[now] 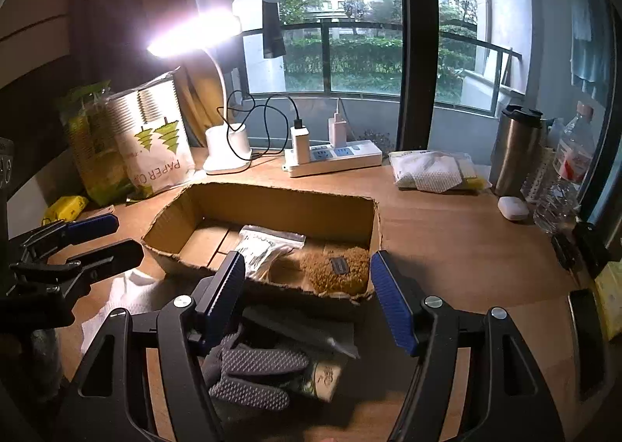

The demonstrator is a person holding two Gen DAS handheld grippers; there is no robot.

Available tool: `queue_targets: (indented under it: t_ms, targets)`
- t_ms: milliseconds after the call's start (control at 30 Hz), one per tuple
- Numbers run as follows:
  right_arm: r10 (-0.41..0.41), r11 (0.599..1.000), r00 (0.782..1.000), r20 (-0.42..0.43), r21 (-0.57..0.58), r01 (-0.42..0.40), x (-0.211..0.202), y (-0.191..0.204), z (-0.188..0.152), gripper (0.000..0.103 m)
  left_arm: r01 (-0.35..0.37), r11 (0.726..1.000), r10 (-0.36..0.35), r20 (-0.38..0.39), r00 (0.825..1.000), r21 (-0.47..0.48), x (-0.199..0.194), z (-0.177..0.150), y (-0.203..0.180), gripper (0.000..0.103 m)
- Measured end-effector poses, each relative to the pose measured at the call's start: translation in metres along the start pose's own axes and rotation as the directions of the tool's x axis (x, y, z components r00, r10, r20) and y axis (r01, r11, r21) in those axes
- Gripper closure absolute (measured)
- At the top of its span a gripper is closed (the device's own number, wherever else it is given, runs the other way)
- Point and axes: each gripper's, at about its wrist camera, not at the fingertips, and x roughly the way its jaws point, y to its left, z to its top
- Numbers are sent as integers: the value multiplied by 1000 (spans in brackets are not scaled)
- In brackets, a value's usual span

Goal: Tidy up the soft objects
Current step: 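Grasp the gray dotted gloves with the right gripper while the left grasps the white towel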

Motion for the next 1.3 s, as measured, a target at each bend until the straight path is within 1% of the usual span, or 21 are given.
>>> queue_targets:
  t_ms: [233,433,600,900,967,1033,1100,1167,1233,1267,1300]
  targets:
    - [-4,1000,1000,-7,2,4,-9,4,-13,33,4,1000,-4,-10,1000,-4,-7,-14,-2,24]
    - [-2,1000,999,-46,13,2,-2,4,-29,33,-4,1000,4,-39,999,-19,-3,-31,0,24]
    - [25,1000,996,-87,0,-25,7,12,-45,33,-12,999,10,-67,998,-33,2,-44,6,24]
    - [92,992,984,-153,-71,-103,26,48,-62,33,-34,998,29,-95,995,-57,6,-63,23,24]
    - [92,991,981,-172,-84,-107,32,54,-65,33,-46,997,39,-102,994,-66,6,-67,30,24]
    - [90,990,977,-195,-94,-110,40,61,-68,35,-61,995,53,-109,993,-72,6,-71,37,24]
    - [80,989,974,-211,-108,-105,47,66,-70,43,-79,994,69,-117,991,-80,7,-74,45,24]
    - [65,987,973,-221,-132,-96,53,71,-73,46,-97,992,85,-132,988,-84,11,-77,51,24]
    - [57,984,974,-218,-152,-91,55,74,-74,54,-119,990,105,-155,982,-80,16,-80,56,24]
    - [55,983,974,-218,-158,-91,56,76,-74,62,-133,988,119,-170,978,-75,19,-82,59,24]
    - [57,982,973,-222,-165,-95,58,77,-74,67,-143,987,128,-181,975,-72,21,-84,60,24]
